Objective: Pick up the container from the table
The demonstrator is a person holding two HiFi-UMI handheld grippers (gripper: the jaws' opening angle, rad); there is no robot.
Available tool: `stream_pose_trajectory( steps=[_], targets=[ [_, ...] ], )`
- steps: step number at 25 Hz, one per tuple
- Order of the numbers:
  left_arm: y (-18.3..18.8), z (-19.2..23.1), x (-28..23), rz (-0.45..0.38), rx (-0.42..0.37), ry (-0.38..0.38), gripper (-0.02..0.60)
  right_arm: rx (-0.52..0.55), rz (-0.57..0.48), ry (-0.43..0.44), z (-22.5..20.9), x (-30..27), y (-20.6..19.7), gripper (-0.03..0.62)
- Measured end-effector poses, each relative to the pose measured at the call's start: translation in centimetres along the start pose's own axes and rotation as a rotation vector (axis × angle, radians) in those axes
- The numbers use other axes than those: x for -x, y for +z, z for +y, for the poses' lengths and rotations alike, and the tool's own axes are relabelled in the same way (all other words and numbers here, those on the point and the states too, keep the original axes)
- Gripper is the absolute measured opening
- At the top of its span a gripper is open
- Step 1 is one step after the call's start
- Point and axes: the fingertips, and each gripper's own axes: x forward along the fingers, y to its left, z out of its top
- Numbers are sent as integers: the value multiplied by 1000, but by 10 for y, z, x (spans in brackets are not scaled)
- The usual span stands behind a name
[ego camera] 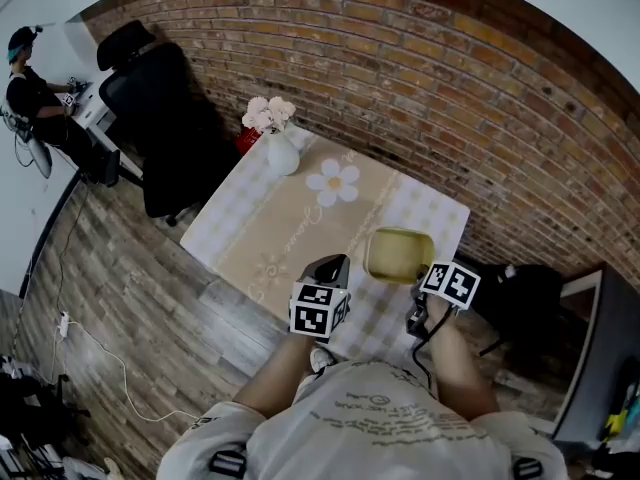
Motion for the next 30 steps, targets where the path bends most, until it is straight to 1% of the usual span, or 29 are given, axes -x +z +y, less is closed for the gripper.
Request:
stream_pose_trajectory(
  steps=[6, 14, 30],
  targets=[
    [1, -16, -5, 3, -1, -4, 5, -2, 0, 1, -15, 5, 5, 9],
    [-2, -28, -5, 13, -12, 6, 5, 13, -9, 15, -20, 6, 7, 8],
    [-7, -41, 8, 7, -25, 19, 5, 27, 0, 28, -28, 13, -4, 8]
  ],
)
